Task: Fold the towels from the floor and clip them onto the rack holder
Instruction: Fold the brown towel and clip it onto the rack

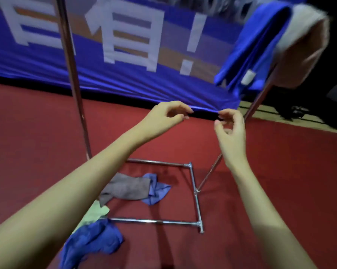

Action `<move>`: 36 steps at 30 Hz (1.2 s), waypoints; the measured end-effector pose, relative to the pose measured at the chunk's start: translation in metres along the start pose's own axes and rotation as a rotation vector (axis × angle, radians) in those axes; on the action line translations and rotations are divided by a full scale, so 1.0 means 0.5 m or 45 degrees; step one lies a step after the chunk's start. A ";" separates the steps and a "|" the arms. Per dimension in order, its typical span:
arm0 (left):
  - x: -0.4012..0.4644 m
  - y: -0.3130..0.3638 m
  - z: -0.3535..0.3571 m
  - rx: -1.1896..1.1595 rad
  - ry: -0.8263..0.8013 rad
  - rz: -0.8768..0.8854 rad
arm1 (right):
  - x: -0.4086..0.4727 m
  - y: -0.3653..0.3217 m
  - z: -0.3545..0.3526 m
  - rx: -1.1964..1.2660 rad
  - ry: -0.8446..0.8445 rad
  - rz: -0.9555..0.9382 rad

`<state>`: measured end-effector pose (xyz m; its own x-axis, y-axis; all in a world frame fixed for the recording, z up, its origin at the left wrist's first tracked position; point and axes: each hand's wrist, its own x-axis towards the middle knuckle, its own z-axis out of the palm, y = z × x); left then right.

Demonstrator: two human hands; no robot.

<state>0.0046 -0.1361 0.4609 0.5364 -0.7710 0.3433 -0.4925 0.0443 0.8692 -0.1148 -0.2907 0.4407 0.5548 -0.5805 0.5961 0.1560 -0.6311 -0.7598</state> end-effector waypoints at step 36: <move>-0.427 -0.910 0.079 0.197 -0.052 -0.970 | -0.568 0.892 0.626 -0.289 -0.638 1.165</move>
<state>0.0873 -0.0169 -0.0219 0.7409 -0.5764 -0.3447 -0.0902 -0.5939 0.7994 0.0534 -0.2464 -0.1489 0.6646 -0.6367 -0.3911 -0.6175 -0.1733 -0.7672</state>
